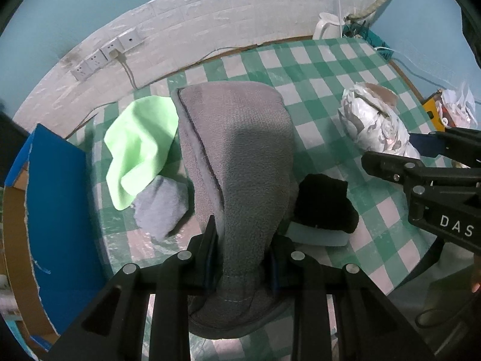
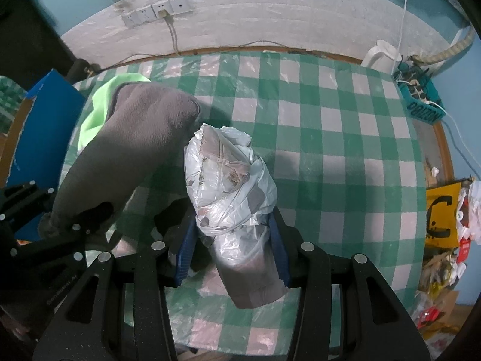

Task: Organize soft objects
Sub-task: 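Lift and carry the grey hat and plastic bundle toward the box with both grippers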

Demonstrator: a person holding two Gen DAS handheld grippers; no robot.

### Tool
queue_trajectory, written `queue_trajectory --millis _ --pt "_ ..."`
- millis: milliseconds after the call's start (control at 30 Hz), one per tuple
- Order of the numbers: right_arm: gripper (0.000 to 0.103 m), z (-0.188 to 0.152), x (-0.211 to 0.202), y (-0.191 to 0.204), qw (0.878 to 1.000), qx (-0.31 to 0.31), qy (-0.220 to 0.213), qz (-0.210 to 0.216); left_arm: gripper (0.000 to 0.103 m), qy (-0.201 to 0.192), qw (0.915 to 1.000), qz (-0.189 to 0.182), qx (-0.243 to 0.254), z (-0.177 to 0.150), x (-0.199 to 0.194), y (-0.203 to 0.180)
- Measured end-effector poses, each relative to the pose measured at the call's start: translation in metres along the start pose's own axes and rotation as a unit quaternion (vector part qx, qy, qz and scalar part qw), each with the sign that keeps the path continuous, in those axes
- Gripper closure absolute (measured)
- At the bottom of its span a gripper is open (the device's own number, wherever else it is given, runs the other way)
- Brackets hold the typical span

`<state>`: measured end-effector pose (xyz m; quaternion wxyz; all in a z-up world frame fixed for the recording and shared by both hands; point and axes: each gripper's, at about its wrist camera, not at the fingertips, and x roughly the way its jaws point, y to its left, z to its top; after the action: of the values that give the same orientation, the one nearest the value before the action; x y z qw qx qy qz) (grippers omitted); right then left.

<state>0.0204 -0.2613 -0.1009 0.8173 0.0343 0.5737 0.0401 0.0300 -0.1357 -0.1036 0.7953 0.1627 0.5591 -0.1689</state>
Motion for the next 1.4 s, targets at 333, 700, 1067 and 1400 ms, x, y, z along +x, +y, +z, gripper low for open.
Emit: queue_trajectory --millis 333,700,1067,1400 --pt "0.058 0.0 -0.019 0.011 1.0 -0.011 -0.018 0.006 0.075 -0.033 0.9994 0.007 -0.007 -0.006 -0.03 0.012" --pt "0.058 0.003 -0.04 0.028 0.999 -0.031 -0.039 0.012 0.075 -0.059 0.998 0.018 -0.017 -0.016 -0.056 0.028" --pt "0.058 0.005 -0.057 0.047 0.997 -0.05 -0.055 0.019 0.075 -0.077 0.9963 0.023 -0.028 -0.028 -0.076 0.044" --pt "0.058 0.007 -0.066 0.073 0.995 -0.072 -0.065 0.028 0.075 -0.089 0.9943 0.036 -0.046 -0.041 -0.09 0.064"
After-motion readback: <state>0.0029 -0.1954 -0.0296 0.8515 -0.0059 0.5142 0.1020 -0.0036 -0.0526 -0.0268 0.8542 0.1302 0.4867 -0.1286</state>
